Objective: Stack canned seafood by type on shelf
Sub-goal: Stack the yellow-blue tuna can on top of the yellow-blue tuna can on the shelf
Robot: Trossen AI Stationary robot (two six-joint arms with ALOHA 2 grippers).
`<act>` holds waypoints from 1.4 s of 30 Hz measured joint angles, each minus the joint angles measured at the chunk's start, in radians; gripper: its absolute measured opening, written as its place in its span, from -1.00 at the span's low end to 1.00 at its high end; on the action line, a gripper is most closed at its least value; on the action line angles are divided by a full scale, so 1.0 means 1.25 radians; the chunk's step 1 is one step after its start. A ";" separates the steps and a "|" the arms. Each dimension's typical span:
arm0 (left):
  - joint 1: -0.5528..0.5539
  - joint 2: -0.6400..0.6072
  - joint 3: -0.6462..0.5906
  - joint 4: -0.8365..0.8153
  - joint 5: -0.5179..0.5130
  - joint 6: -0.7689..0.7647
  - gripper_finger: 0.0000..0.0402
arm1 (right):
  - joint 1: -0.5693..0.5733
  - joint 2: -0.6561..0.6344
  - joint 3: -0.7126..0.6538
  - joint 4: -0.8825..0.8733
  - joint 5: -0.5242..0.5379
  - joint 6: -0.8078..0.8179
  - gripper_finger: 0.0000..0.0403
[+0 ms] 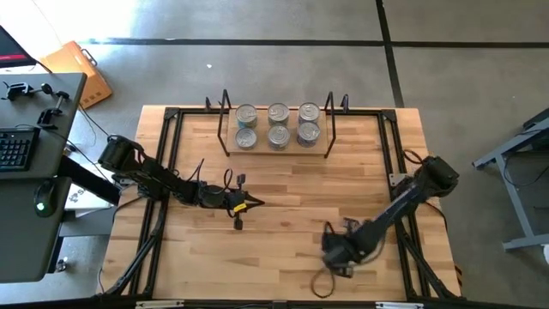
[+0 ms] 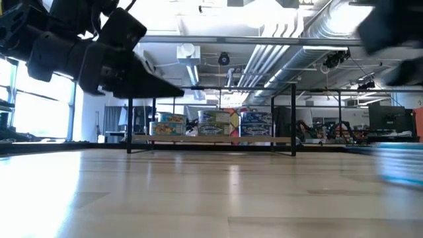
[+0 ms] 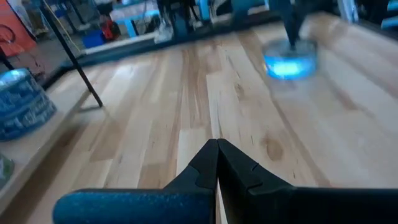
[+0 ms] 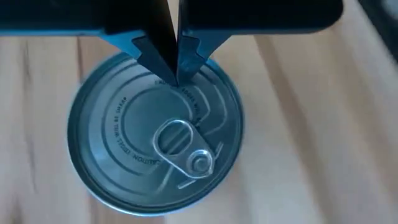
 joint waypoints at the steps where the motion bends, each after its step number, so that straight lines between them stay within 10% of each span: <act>1: -0.001 0.000 0.000 0.013 0.000 0.000 -1.00 | -0.023 0.000 -0.012 0.038 -0.008 -0.040 -1.00; 14: -0.073 -0.144 0.002 -0.018 0.004 0.054 -1.00 | -0.269 0.010 -0.017 0.506 0.070 -0.518 -1.00; 18: -0.072 -0.177 0.002 -0.175 0.017 -0.025 -1.00 | -0.270 0.013 -0.067 0.475 0.153 -0.499 -1.00; 25: -0.034 -0.149 0.004 -0.416 0.300 -0.105 -1.00 | -0.297 0.004 -0.264 0.732 0.251 -0.364 -1.00; 31: 0.000 -0.056 0.004 -0.287 0.300 -0.122 -1.00 | -0.392 0.012 -0.363 1.087 0.252 -0.377 -1.00; 42: 0.074 0.003 0.030 -0.171 0.178 -0.114 -1.00 | -0.374 0.031 -0.324 1.100 0.186 -0.403 -1.00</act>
